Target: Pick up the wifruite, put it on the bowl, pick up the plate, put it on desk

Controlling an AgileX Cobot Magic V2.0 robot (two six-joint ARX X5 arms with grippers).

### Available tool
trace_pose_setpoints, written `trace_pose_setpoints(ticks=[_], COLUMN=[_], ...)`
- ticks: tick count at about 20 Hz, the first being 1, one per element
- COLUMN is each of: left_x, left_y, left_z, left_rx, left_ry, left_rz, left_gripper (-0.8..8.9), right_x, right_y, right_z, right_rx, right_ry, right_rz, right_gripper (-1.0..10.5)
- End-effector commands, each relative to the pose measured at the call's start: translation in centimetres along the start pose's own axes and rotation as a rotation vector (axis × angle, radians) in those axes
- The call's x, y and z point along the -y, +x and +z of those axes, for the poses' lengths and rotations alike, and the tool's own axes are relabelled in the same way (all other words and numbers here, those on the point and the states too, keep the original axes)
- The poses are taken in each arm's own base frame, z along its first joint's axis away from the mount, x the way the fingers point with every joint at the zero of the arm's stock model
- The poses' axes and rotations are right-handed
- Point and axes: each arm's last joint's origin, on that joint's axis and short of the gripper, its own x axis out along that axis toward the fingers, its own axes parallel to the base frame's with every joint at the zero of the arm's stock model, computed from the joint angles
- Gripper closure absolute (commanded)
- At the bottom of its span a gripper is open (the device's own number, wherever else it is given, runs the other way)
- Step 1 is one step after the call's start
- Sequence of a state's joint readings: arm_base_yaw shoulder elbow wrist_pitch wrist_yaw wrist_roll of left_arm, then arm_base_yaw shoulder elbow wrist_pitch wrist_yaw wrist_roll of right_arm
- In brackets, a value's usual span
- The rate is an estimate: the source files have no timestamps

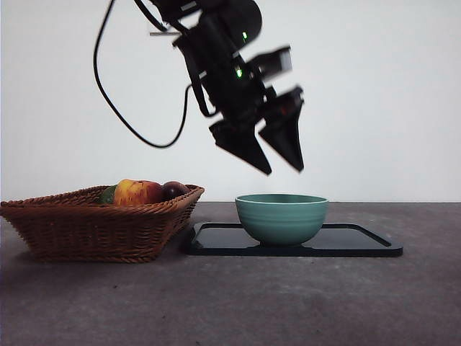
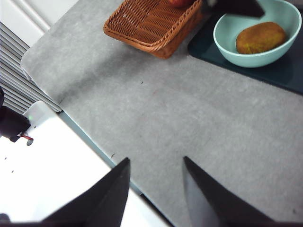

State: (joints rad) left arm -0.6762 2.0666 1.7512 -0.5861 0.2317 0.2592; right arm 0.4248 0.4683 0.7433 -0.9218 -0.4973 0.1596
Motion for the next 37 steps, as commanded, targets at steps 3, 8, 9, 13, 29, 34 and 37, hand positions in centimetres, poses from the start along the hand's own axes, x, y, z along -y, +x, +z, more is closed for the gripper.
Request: trace_pose_setpoints(ticks=[3, 8, 9, 13, 29, 34, 37], left_x=[0.7, 0.6, 0.6, 0.6, 0.7, 0.6, 0.6], left_y=[2.5, 4.5, 4.7, 4.9, 5.6, 1.5, -4.4], left_z=[0.1, -0.9, -1.0, -1.0, -1.5, 0.4, 2.5], left_rx=[-0.020, -0.062, -0.066, -0.061, -0.091, -0.001, 0.125], left_ry=[0.083, 0.077, 0.076, 0.078, 0.074, 0.033, -0.016], left_rz=[0.025, 0.012, 0.011, 0.012, 0.002, 0.034, 0.075], left_gripper=[4.69, 4.69, 4.69, 4.69, 6.36, 6.36, 6.36], right_x=[-0.2, -0.2, -0.2, -0.2, -0.2, -0.2, -0.2], right_y=[-0.3, -0.4, -0.4, -0.4, -0.4, -0.4, -0.4], right_z=[-0.1, -0.3, -0.3, -0.3, -0.3, -0.3, -0.3], right_rx=[0.001, -0.013, -0.013, -0.013, -0.013, -0.013, -0.012], right_ry=[0.019, 0.026, 0.026, 0.026, 0.025, 0.025, 0.024], right_rz=[0.005, 0.003, 0.003, 0.003, 0.002, 0.002, 0.002], right_gripper=[7.7, 7.7, 7.7, 7.7, 7.7, 7.7, 7.7])
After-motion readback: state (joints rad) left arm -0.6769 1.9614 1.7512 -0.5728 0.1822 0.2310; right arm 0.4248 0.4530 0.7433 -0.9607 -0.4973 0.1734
